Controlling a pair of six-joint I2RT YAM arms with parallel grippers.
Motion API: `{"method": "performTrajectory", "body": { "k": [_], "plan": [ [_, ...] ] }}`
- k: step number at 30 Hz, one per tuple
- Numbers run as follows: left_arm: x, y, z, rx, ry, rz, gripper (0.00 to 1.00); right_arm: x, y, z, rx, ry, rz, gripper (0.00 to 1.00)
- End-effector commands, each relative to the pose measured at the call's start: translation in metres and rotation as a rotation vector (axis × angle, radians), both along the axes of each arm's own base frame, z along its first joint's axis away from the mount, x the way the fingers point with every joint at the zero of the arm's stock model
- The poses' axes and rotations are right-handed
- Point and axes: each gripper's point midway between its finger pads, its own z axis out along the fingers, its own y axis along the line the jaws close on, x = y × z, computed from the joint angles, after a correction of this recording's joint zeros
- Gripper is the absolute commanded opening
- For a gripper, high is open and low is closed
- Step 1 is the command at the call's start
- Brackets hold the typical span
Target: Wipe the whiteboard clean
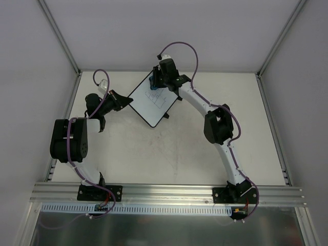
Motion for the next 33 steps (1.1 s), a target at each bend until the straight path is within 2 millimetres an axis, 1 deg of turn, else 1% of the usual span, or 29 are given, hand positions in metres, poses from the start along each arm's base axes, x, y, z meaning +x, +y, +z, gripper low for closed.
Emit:
{"method": "performTrajectory", "body": {
  "k": [1,4,5,6,7,9,12,15,20,23,26,27,29,30,32,33],
  "plan": [
    [-0.007,-0.017,0.006,0.058,-0.070,-0.092,0.00,0.029,-0.027,-0.009,0.061,0.036,-0.098,0.02],
    [-0.007,-0.017,0.005,0.059,-0.067,-0.094,0.00,0.038,-0.042,-0.020,0.132,0.114,-0.120,0.02],
    [-0.007,-0.017,0.003,0.059,-0.062,-0.094,0.00,0.040,-0.047,-0.024,0.140,0.130,-0.131,0.02],
    [-0.007,-0.017,0.003,0.059,-0.059,-0.093,0.00,0.044,-0.056,-0.027,0.142,0.148,-0.152,0.02],
    [-0.006,-0.018,0.003,0.058,-0.059,-0.096,0.00,0.045,-0.061,-0.034,0.138,0.169,-0.163,0.02],
    [-0.006,-0.018,0.003,0.059,-0.059,-0.098,0.00,0.047,-0.073,-0.042,0.141,0.202,-0.183,0.02],
    [-0.006,-0.018,0.002,0.060,-0.057,-0.096,0.00,0.047,-0.084,-0.052,0.139,0.238,-0.201,0.01],
    [-0.006,-0.018,0.002,0.060,-0.055,-0.098,0.00,0.047,-0.086,-0.052,0.145,0.246,-0.194,0.01],
    [-0.006,-0.019,0.001,0.059,-0.052,-0.104,0.00,0.045,-0.074,-0.042,0.163,0.228,-0.146,0.00],
    [-0.006,-0.019,0.001,0.059,-0.049,-0.106,0.00,0.041,-0.066,-0.036,0.146,0.206,-0.107,0.00],
    [-0.005,-0.019,0.001,0.058,-0.051,-0.106,0.00,0.033,-0.053,-0.027,0.123,0.172,-0.059,0.00],
    [-0.005,-0.019,0.001,0.058,-0.051,-0.107,0.00,0.027,-0.043,-0.025,0.120,0.166,-0.032,0.00],
    [-0.005,-0.020,0.001,0.058,-0.048,-0.110,0.00,0.021,-0.033,-0.019,0.110,0.140,0.010,0.00],
    [-0.005,-0.019,0.002,0.059,-0.052,-0.109,0.00,0.015,-0.022,-0.016,0.111,0.132,0.040,0.00],
    [-0.005,-0.019,0.000,0.059,-0.047,-0.111,0.00,0.006,-0.010,-0.010,0.105,0.117,0.081,0.00],
    [-0.005,-0.020,0.001,0.060,-0.048,-0.112,0.00,-0.003,0.000,-0.010,0.094,0.110,0.115,0.00]
  ]
}}
